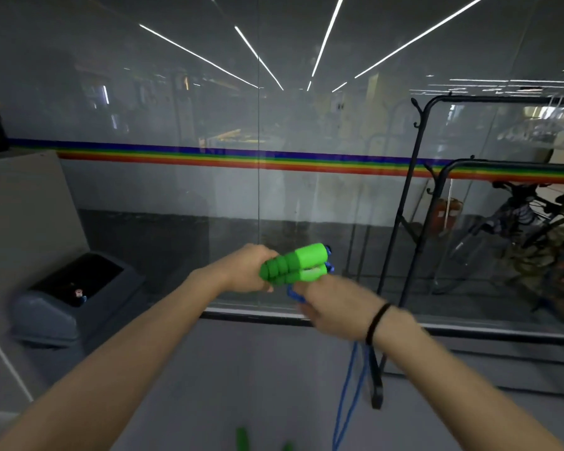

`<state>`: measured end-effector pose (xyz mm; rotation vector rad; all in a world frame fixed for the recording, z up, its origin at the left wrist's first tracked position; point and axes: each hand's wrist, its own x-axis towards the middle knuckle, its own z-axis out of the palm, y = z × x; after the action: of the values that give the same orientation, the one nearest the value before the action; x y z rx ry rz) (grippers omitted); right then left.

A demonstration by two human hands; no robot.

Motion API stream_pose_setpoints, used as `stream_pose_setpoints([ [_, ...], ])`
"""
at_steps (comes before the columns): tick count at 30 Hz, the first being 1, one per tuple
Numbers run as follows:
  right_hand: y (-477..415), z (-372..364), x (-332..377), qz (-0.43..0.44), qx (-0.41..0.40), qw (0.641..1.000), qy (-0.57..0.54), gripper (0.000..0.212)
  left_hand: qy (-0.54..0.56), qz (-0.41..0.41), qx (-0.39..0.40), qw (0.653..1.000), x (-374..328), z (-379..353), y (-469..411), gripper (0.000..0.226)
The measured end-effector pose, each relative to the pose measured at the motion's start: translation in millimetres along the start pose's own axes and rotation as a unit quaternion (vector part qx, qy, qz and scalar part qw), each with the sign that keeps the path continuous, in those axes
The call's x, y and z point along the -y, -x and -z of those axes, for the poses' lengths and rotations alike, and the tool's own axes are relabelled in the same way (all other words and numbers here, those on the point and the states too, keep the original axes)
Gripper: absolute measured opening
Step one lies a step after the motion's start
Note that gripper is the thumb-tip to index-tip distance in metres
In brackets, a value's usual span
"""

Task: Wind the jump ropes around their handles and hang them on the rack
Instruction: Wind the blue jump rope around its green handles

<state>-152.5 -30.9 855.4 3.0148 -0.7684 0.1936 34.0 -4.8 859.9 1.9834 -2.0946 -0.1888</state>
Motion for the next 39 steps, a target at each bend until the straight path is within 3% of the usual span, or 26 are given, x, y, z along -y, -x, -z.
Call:
stream_pose_setpoints([
  [3,-10,33,-30,0.051,0.020,0.998,-0.041,0.020,-0.096,-0.049,0.020,0.994,-21,-6,5,0.015],
  [6,-20,32,-62,0.062,0.026,0.970,-0.235,0.015,-0.090,-0.098,0.036,0.990,-31,-10,7,0.007],
  [9,-18,10,-82,0.031,-0.005,0.885,-0.465,0.021,0.054,-0.136,0.042,0.988,-29,-8,4,0.014],
  [12,-8,-16,-84,-0.006,-0.086,0.818,-0.569,0.013,0.207,-0.135,-0.014,0.969,-22,-8,1,0.028],
  [14,-3,-33,-79,-0.061,-0.094,0.784,-0.610,0.030,0.242,-0.113,-0.062,0.962,-15,-12,-2,0.035],
  [18,2,-50,-70,-0.117,-0.062,0.819,-0.558,0.037,0.262,-0.061,-0.135,0.954,-11,-22,-5,0.034],
  [20,7,-47,-58,-0.120,-0.049,0.867,-0.481,0.036,0.265,-0.020,-0.177,0.948,-8,-27,-7,0.033],
  [22,13,-36,-49,-0.083,-0.026,0.939,-0.332,0.031,0.228,0.013,-0.182,0.956,-8,-31,-8,0.033],
  [24,15,-21,-46,-0.032,0.008,0.988,-0.152,0.027,0.125,0.048,-0.139,0.981,-11,-35,-5,0.036],
  [26,15,-1,-45,-0.003,0.036,0.997,-0.064,0.025,-0.002,0.060,-0.083,0.995,-17,-35,0,0.036],
  [30,4,23,-55,0.027,0.035,0.992,-0.115,0.015,-0.087,-0.026,0.037,0.995,-27,-34,10,0.028],
  [33,-7,18,-66,0.028,0.024,0.954,-0.297,0.010,-0.022,-0.083,0.093,0.992,-28,-27,14,0.027],
  [35,-6,6,-72,0.014,0.000,0.894,-0.448,0.008,0.115,-0.107,0.092,0.983,-26,-25,16,0.026],
  [37,-3,-14,-78,-0.011,-0.048,0.805,-0.591,0.024,0.246,-0.112,0.060,0.961,-26,-24,18,0.025],
  [38,-1,-25,-77,-0.024,-0.074,0.776,-0.626,0.032,0.295,-0.104,0.038,0.949,-27,-24,19,0.023],
  [39,0,-35,-75,-0.045,-0.099,0.765,-0.634,0.027,0.335,-0.090,0.014,0.938,-28,-24,19,0.021],
])
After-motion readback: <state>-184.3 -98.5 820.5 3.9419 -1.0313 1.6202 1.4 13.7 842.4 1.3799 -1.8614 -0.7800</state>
